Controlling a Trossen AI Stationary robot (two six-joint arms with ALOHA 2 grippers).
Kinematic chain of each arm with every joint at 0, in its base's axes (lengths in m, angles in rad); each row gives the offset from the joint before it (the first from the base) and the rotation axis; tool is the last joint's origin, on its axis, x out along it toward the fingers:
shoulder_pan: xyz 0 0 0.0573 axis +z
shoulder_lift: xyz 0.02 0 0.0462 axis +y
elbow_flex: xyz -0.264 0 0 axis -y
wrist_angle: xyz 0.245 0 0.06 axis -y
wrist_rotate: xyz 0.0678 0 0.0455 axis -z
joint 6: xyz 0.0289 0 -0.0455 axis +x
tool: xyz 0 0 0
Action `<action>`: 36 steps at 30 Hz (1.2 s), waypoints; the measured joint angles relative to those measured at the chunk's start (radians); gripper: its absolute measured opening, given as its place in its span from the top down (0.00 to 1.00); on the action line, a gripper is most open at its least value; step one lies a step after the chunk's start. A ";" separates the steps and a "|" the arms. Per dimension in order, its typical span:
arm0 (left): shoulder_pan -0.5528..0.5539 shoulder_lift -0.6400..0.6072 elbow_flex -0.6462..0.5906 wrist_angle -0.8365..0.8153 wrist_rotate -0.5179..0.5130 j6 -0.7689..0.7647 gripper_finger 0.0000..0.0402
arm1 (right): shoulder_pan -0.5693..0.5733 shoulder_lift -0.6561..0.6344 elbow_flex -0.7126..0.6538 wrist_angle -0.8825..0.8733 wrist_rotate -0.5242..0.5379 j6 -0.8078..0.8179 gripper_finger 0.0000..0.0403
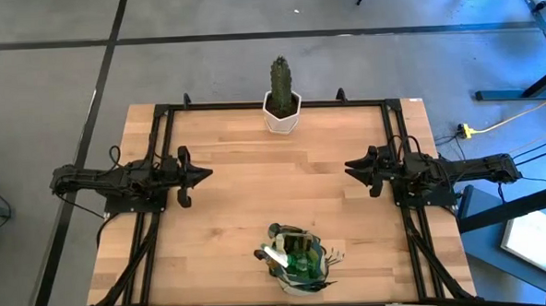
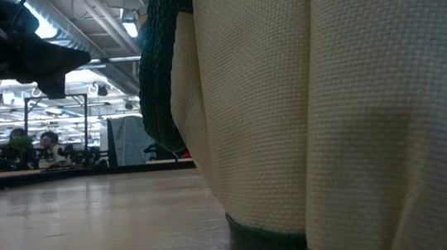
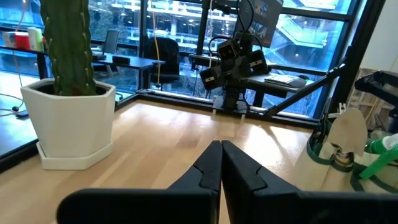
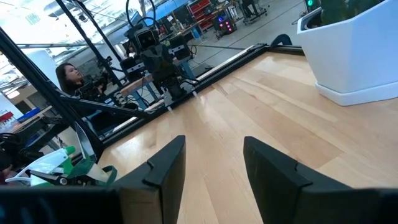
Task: Pick & Place Garden tools in Gardening bag
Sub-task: Return to Home Position
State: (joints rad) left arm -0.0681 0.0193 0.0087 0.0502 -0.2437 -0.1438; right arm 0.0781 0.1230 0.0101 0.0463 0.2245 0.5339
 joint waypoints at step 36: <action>-0.010 0.105 0.000 -0.002 0.020 0.105 1.00 | 0.000 0.000 0.000 0.000 0.000 0.000 0.59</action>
State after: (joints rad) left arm -0.0780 0.1246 0.0086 0.0479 -0.2234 -0.0383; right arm 0.0782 0.1230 0.0101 0.0462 0.2245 0.5339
